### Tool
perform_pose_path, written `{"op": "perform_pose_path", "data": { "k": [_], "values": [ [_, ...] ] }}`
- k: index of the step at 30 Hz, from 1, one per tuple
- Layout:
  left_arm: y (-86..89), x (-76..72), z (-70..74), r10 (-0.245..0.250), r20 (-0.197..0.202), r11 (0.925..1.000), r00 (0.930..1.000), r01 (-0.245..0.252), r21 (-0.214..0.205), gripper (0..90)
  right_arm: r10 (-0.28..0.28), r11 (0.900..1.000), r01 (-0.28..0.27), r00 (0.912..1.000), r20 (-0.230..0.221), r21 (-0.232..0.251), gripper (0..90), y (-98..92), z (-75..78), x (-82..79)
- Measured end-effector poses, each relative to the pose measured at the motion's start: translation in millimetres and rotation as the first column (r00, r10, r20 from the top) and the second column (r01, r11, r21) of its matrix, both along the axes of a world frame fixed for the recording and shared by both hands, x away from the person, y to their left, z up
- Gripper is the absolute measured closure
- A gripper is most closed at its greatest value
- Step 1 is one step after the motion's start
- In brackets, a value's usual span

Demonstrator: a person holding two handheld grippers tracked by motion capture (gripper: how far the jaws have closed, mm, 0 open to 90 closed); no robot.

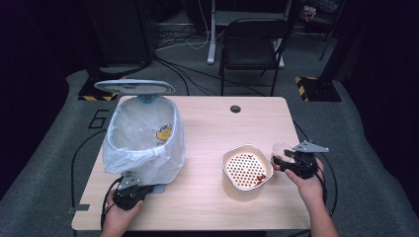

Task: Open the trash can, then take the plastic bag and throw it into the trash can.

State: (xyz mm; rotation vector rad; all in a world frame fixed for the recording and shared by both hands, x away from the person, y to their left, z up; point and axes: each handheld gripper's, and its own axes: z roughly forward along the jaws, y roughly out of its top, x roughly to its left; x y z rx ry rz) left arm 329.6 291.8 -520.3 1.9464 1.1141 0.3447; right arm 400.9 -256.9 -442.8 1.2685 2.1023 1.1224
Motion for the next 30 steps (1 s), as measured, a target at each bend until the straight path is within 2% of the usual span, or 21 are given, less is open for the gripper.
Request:
{"op": "perform_pose_path", "data": {
  "k": [2, 3, 5, 7, 8, 11, 19, 20, 25, 29, 30],
  "values": [
    [0.0, -0.1, 0.0, 0.005, -0.001, 1.0000, 1.0000, -0.005, 0.002, 90.0, 0.003, 1.0000, -0.003, 0.9999, 0.010, 0.004, 42.6, -1.0, 8.3, -1.2],
    [0.9, 0.7, 0.2, -0.018, 0.002, 0.9998, 0.9998, 0.018, 0.006, 90.0, 0.004, 1.0000, -0.004, 0.9999, 0.015, 0.005, 42.5, -1.1, 12.0, -1.5],
    [0.9, 0.7, 0.2, -0.019, 0.002, 0.9998, 0.9998, 0.019, 0.006, 90.0, 0.006, 1.0000, -0.006, 0.9997, 0.025, 0.003, 42.6, -0.9, 16.9, -2.2],
    [-0.2, 0.0, 0.1, 0.006, -0.001, 1.0000, 1.0000, -0.006, -0.001, 90.0, 0.015, 0.9999, -0.015, 0.9992, 0.037, 0.000, 42.7, -0.2, 23.6, -3.0],
    [1.0, 0.9, 0.2, -0.018, 0.000, 0.9998, 0.9998, 0.018, 0.006, 90.0, 0.018, 0.9998, -0.018, 0.9990, 0.041, -0.003, 42.8, 0.6, 27.4, -3.4],
    [1.3, 1.0, 0.5, -0.020, -0.003, 0.9998, 0.9998, 0.020, 0.008, 90.0, 0.034, 0.9993, -0.033, 0.9980, 0.053, -0.016, 43.3, 3.1, 36.9, -4.6],
    [1.2, 1.0, 0.2, -0.019, 0.000, 0.9998, 0.9998, 0.019, 0.004, 90.0, 0.082, 0.9959, -0.078, 0.9915, 0.101, -0.047, 44.5, 12.6, 49.7, -1.6],
    [1.4, 1.0, 0.5, -0.020, -0.002, 0.9998, 0.9998, 0.020, 0.007, 90.0, 0.086, 0.9956, -0.082, 0.9916, 0.097, -0.045, 45.2, 14.2, 50.0, 0.2],
    [1.4, 1.1, 0.5, -0.021, -0.002, 0.9998, 0.9998, 0.021, 0.007, 90.0, 0.137, 0.9883, -0.129, 0.9849, 0.106, -0.080, 46.0, 21.9, 49.8, 13.7],
    [1.4, 1.1, 0.5, -0.022, -0.002, 0.9997, 0.9998, 0.022, 0.008, 90.0, 0.182, 0.9791, -0.170, 0.9765, 0.115, -0.112, 46.5, 28.5, 53.0, 23.3],
    [1.5, 1.2, 0.6, -0.023, -0.002, 0.9997, 0.9997, 0.023, 0.008, 90.0, 0.202, 0.9745, -0.187, 0.9719, 0.121, -0.123, 46.6, 29.7, 54.2, 25.8]
  ]
}}
